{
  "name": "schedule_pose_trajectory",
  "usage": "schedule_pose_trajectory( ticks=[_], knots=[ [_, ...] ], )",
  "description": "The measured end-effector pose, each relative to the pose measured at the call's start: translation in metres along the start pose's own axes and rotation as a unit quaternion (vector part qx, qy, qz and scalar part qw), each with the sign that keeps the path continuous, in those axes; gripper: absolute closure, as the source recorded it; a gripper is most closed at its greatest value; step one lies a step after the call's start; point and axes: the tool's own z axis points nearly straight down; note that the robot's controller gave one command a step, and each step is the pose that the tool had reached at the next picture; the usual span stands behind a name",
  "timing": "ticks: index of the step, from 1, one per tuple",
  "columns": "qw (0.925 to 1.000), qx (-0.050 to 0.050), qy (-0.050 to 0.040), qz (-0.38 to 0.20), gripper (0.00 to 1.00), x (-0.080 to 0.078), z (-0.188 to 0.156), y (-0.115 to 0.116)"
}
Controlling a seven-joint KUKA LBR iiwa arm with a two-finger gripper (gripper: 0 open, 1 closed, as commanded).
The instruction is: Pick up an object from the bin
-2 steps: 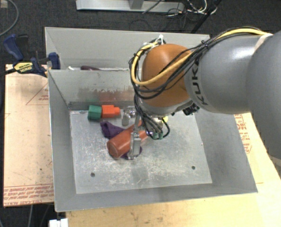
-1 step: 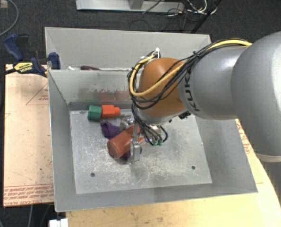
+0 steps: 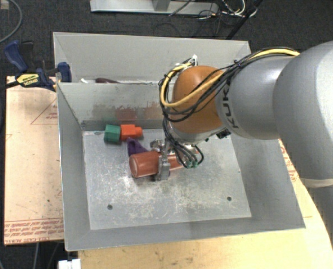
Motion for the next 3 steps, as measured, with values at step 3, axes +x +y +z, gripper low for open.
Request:
schedule_pose_trajectory(
  ticks=[3],
  knots=[
    [1.0000,0.000,0.0015,0.000,1.00,0.001,-0.014,0.000]
  ],
)
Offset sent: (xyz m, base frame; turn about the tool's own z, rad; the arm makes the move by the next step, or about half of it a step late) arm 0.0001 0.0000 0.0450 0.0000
